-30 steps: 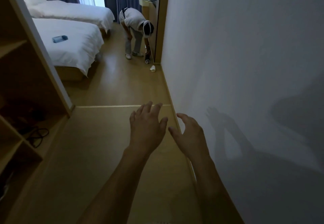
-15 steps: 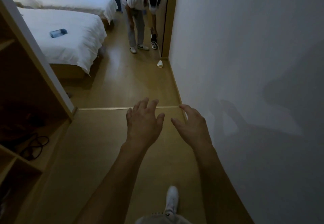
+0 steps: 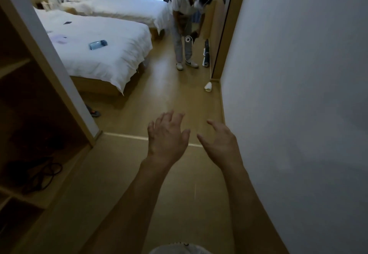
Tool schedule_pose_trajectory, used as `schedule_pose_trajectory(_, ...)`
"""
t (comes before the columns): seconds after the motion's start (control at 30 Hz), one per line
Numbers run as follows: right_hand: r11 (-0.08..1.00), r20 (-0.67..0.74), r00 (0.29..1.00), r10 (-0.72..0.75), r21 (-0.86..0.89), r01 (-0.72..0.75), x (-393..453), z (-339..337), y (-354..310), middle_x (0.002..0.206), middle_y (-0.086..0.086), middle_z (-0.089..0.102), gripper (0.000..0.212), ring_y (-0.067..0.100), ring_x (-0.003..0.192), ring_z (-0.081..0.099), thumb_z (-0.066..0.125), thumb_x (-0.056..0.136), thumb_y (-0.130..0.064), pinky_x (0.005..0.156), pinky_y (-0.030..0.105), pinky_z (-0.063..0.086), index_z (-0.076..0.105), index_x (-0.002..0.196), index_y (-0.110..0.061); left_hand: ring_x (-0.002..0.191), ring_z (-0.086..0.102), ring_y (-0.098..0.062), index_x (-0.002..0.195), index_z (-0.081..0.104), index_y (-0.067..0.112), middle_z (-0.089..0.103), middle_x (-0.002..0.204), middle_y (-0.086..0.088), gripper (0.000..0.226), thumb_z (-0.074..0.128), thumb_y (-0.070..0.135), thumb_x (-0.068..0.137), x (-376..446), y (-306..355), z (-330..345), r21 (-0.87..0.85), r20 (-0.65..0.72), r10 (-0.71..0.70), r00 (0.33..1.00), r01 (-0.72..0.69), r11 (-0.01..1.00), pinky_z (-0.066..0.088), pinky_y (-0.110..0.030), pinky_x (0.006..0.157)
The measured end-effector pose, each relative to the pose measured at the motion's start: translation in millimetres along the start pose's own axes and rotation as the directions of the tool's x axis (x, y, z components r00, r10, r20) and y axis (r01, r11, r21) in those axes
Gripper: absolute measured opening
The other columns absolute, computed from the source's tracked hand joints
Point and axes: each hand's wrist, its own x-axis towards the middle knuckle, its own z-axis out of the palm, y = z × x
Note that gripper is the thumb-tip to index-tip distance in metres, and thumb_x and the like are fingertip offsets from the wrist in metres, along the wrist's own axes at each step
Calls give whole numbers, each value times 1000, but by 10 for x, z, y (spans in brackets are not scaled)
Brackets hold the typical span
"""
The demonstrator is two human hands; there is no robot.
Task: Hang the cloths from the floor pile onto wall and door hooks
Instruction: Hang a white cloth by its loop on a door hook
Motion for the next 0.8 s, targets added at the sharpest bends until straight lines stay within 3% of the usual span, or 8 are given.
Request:
schedule_pose_trajectory(0.3, 1000, 33, 999, 16, -25, -15, 1178, 53, 341, 148, -1, 41, 58, 16, 135, 38, 57, 91, -45, 108, 33, 33, 40, 144, -26, 148, 15, -25, 150, 23, 35, 20, 160, -3, 57, 40, 50, 98, 1125, 161, 495, 90, 147, -43, 988, 29, 995, 11, -54, 116)
schedule_pose_trajectory(0.8, 979, -38, 988, 152, -129, -155, 3847, 270, 471, 148, 1, 42, 64, 19, 136, 37, 56, 89, -51, 112, 37, 33, 39, 145, -24, 149, 11, -24, 150, 23, 35, 20, 160, -1, 57, 39, 51, 97, 4090, 163, 1118, 6, 214, 146, 966, -151, 989, 11, -57, 116)
